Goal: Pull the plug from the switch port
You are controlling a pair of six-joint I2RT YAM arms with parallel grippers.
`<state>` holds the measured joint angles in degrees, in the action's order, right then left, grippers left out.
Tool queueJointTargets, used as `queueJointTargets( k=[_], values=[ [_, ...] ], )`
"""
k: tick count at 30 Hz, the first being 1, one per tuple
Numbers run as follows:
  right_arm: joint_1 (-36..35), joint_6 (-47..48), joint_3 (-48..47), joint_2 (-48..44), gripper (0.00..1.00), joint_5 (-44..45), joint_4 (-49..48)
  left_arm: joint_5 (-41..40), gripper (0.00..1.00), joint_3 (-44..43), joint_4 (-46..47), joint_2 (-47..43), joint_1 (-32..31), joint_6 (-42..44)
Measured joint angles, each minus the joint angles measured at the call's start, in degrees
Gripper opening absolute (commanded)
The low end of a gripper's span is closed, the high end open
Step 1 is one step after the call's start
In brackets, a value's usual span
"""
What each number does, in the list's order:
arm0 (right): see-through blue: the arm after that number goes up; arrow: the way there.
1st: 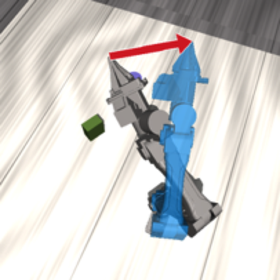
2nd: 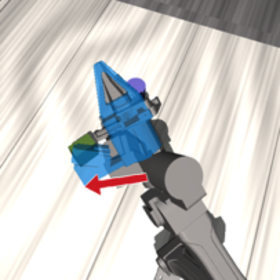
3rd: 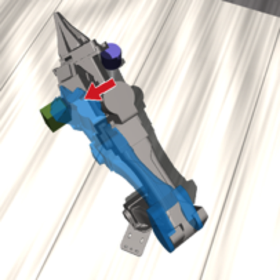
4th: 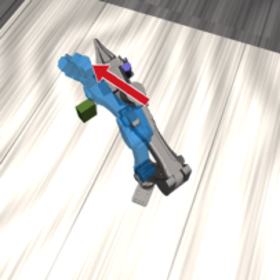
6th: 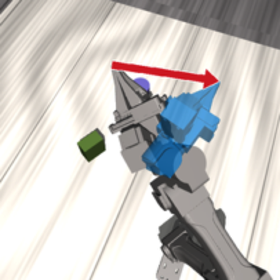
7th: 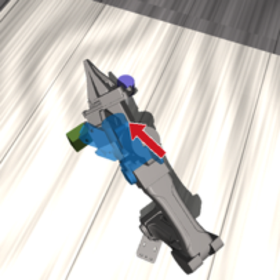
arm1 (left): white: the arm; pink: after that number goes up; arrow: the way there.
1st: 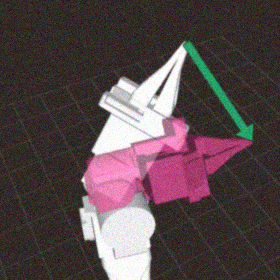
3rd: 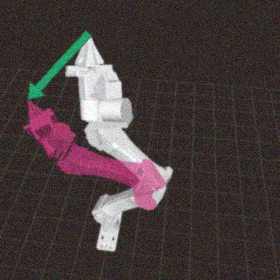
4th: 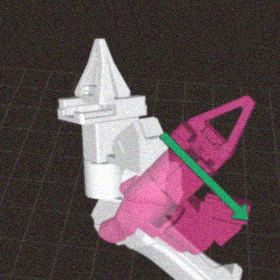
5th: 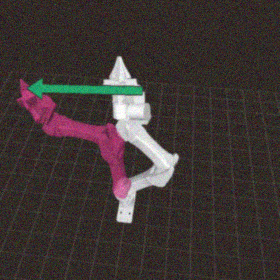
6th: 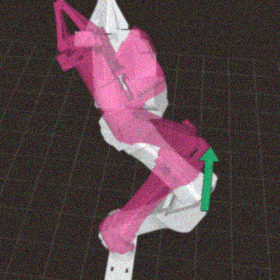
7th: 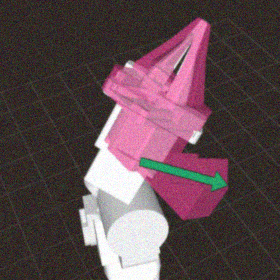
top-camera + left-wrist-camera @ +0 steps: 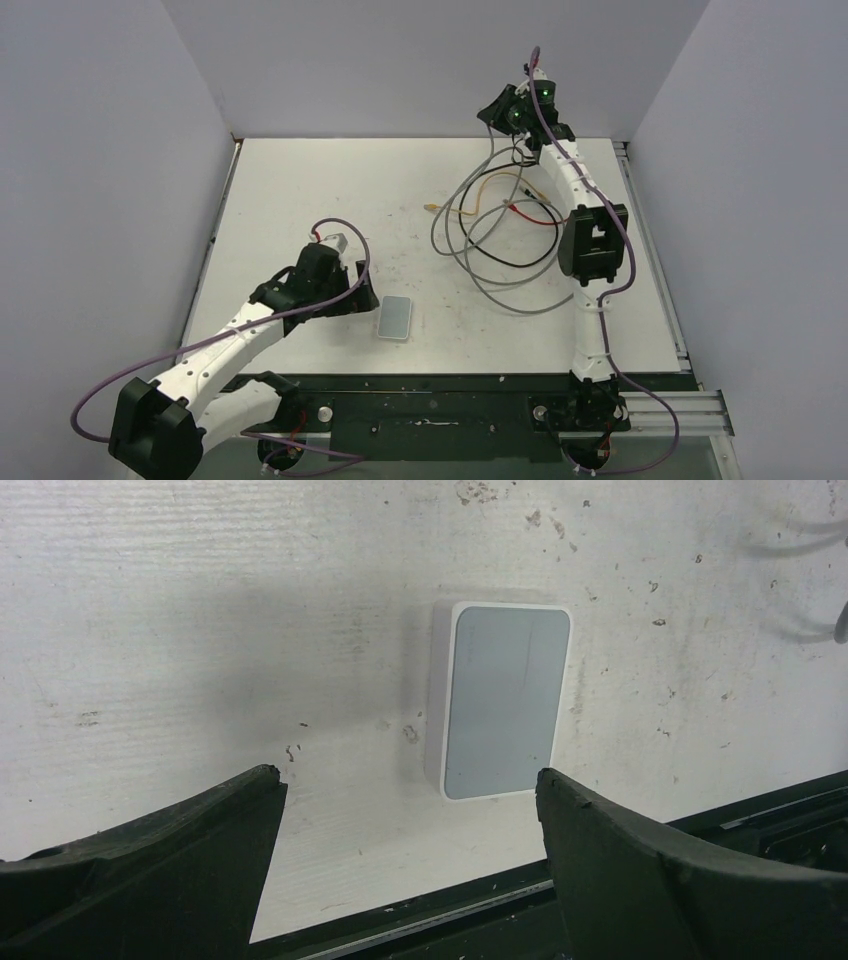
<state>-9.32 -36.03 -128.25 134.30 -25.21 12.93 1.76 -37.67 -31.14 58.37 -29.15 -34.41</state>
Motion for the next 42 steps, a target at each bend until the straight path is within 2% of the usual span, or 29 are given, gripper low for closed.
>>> queueJointTargets(
  k=[3, 7, 13, 20, 22, 23, 26, 31, 37, 42],
  values=[
    [0.5, -0.6, -2.2, 2.0, 0.22, 2.0, 0.0, 0.0, 0.96, 0.7, 0.0, -0.2, 0.0, -0.3],
    [1.4, -0.7, -3.2, 2.4, 0.51, 3.6, -0.1, 0.0, 0.96, 0.8, -0.2, -0.3, 0.0, -0.8],
    [2.6, 2.6, -2.6, 1.4, 0.80, 8.3, 0.0, 0.0, 0.96, 0.8, -0.2, -0.3, 0.0, -1.0],
    [3.5, 6.6, 0.0, -2.4, 0.99, 13.3, 1.5, 0.0, 0.96, 0.8, 0.6, 0.6, 0.0, -1.0],
    [3.5, 7.3, 0.7, -3.7, 1.00, 14.1, 1.7, 0.0, 0.96, 0.8, 0.9, 0.8, 0.0, -1.0],
    [3.5, 7.5, 0.9, -4.3, 0.95, 14.4, 1.7, 0.0, 0.96, 0.8, 1.1, 0.9, 0.0, -1.0],
    [3.5, 8.2, 2.2, -6.2, 0.90, 15.0, 1.7, 0.0, 0.96, 0.8, 1.7, 1.2, 0.1, -1.0],
    [3.5, 8.7, 7.7, -9.8, 0.90, 15.4, 1.6, 0.4, 0.96, 0.8, 3.2, 1.5, 1.0, -1.3],
    [3.1, 9.6, 22.3, -18.0, 0.90, 15.9, 0.7, 3.1, 0.96, 1.0, 6.9, 1.3, 5.3, -1.6],
    [2.8, 10.6, 36.0, -28.0, 0.90, 16.5, 0.0, 7.3, 0.96, 3.6, 10.8, -1.6, 14.1, -2.6]
  ],
)
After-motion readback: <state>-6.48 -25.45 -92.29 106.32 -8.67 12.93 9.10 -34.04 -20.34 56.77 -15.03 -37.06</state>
